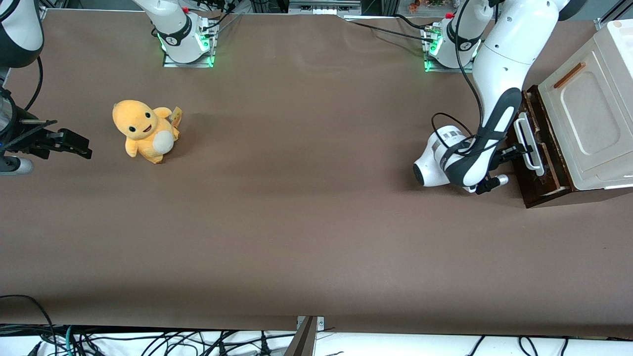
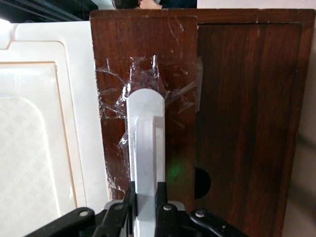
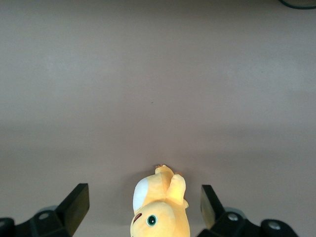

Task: Open lower drawer with left arm only
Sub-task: 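Close the left gripper on the white bar handle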

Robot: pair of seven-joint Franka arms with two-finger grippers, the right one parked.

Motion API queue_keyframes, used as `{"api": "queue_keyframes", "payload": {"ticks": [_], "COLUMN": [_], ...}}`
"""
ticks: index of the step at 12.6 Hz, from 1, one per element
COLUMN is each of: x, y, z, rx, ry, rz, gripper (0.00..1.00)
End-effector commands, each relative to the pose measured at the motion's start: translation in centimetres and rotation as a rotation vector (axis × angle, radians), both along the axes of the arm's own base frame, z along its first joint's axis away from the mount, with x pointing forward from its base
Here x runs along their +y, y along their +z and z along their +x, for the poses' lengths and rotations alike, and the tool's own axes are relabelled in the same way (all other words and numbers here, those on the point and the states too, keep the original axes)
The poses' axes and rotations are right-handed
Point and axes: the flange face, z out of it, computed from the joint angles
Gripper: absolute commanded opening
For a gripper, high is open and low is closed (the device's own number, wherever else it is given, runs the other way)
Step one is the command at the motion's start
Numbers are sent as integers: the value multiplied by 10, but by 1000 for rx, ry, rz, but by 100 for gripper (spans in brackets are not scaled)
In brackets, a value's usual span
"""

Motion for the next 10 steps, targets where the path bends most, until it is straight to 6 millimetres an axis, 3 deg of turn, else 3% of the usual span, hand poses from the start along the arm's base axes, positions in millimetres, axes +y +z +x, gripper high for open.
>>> {"api": "queue_keyframes", "payload": {"ticks": [1, 10], "x": [-13, -35], "y": [13, 18], "z": [0, -1], "rx": [-4, -9], "ry": [35, 57], "rz": [14, -15], "gripper": [12, 13]}}
